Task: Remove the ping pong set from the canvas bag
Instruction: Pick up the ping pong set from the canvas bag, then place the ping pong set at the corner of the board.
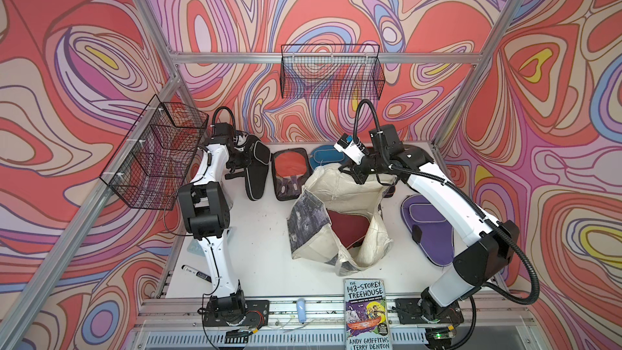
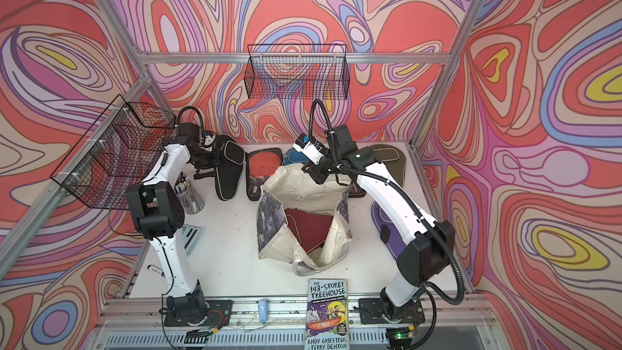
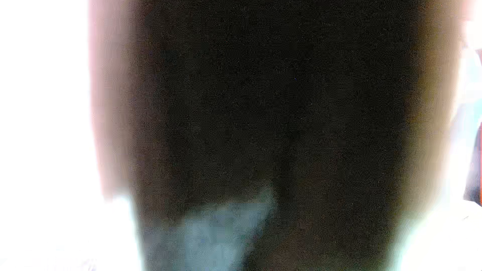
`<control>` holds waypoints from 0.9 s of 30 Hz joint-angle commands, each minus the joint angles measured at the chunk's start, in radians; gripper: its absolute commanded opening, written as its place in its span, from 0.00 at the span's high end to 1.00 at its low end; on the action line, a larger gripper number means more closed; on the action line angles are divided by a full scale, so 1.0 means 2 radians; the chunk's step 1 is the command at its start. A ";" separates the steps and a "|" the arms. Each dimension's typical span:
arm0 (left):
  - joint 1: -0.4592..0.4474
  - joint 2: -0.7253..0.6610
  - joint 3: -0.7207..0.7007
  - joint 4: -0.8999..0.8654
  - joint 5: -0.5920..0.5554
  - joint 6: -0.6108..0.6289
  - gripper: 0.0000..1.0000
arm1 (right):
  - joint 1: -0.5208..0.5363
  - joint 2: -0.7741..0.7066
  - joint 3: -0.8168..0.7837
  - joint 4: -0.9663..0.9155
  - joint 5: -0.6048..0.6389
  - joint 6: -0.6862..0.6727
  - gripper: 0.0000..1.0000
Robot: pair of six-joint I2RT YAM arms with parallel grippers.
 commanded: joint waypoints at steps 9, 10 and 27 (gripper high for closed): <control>0.003 0.049 0.075 0.003 -0.014 0.008 1.00 | -0.003 -0.019 -0.008 -0.010 -0.001 -0.004 1.00; 0.002 0.052 0.079 0.001 -0.016 0.010 1.00 | -0.002 -0.020 -0.007 -0.010 -0.001 -0.003 1.00; 0.003 0.090 0.114 -0.039 -0.063 0.040 0.59 | -0.003 -0.014 -0.002 -0.020 0.010 -0.008 1.00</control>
